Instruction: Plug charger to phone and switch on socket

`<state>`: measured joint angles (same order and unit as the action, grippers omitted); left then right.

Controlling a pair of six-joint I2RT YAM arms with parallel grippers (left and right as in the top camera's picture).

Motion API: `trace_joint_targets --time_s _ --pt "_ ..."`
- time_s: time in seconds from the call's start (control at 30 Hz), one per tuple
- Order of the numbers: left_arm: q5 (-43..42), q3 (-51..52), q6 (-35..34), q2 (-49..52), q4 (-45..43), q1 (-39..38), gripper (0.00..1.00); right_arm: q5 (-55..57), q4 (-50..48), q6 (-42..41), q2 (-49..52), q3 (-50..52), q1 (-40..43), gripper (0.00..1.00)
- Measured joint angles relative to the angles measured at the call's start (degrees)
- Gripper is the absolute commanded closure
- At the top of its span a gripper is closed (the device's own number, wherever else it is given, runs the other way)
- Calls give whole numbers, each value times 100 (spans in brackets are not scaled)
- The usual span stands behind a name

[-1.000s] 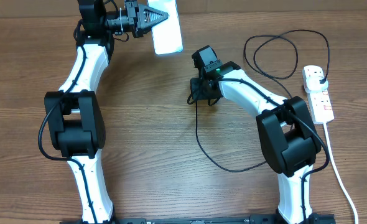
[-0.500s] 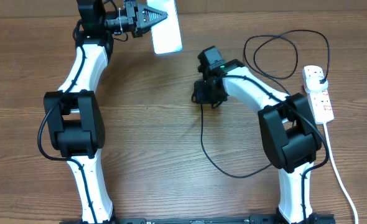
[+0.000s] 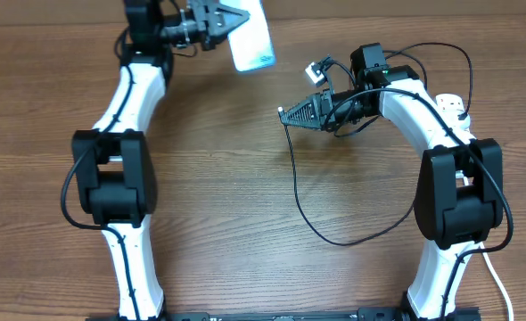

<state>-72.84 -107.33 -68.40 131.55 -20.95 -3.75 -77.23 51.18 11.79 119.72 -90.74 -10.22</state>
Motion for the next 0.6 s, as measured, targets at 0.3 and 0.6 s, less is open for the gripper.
trace_joint_targets --time_s 0.3,0.6 --pt "98 0 2 0 9 -479 96 -920 -872 -103 0 -2 0 96" --pt "-328 0 0 0 22 -474 96 -691 -2041 -1222 0 0 7 96"
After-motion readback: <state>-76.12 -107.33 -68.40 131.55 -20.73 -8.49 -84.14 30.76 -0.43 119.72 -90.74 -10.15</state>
